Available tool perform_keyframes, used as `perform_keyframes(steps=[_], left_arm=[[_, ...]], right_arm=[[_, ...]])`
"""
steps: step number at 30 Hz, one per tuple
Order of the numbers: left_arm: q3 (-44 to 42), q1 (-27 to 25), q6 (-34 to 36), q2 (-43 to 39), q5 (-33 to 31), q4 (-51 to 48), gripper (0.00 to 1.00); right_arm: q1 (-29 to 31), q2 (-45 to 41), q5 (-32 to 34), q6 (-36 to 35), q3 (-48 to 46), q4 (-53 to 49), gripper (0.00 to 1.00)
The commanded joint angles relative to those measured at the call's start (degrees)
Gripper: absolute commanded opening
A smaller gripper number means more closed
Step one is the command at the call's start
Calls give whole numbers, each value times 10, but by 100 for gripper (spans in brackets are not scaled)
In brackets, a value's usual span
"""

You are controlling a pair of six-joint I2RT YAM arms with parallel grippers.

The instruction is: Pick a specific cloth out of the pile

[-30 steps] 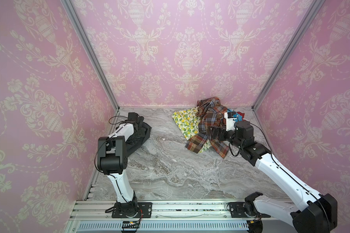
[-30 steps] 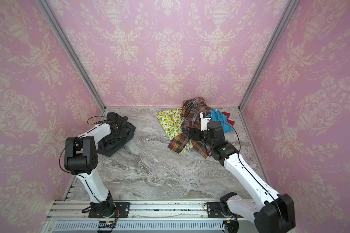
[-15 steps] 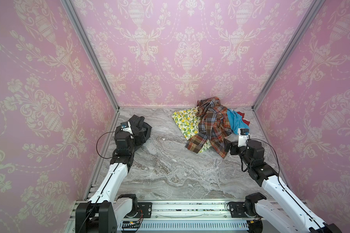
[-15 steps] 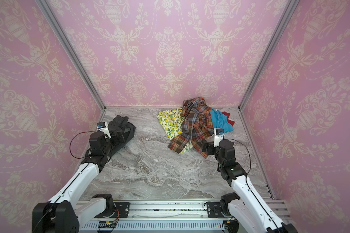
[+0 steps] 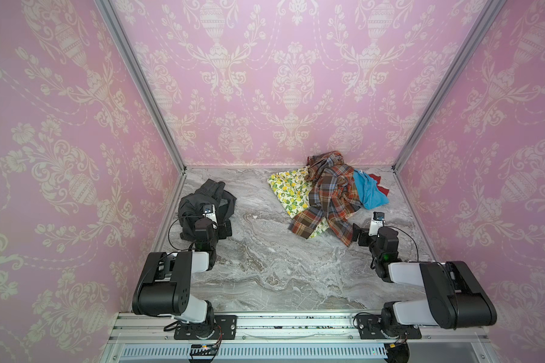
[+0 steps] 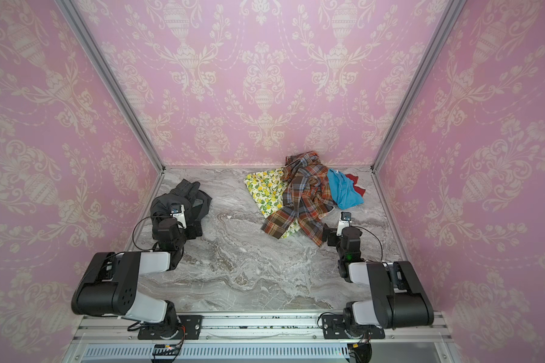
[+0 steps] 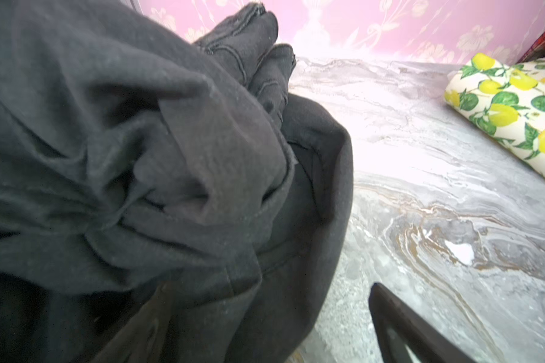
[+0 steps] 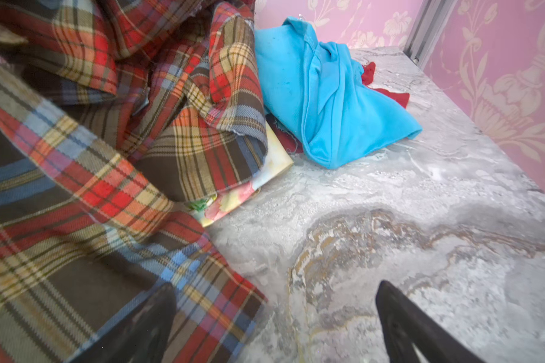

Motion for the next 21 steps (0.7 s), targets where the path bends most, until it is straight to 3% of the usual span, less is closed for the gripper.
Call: perform_keyframes(steps=[1, 3, 6, 13, 16, 21], left_arm=[[-14, 6, 22, 53, 11, 122, 99], [0, 6, 12, 55, -19, 100, 99], [-4, 6, 13, 61, -19, 119, 99], [-4, 6, 14, 58, -20, 112, 99], [-5, 6, 14, 58, -19, 113, 99], [-4, 5, 14, 58, -18, 114, 99]], right_arm=[[-8, 53, -29, -5, 11, 137, 100], [-8, 24, -33, -9, 45, 22, 100], [-7, 36, -42, -13, 72, -11, 100], [-7, 37, -40, -11, 69, 0, 100], [-9, 38, -95, -28, 78, -16, 100], [-12, 40, -99, -24, 72, -1, 100]])
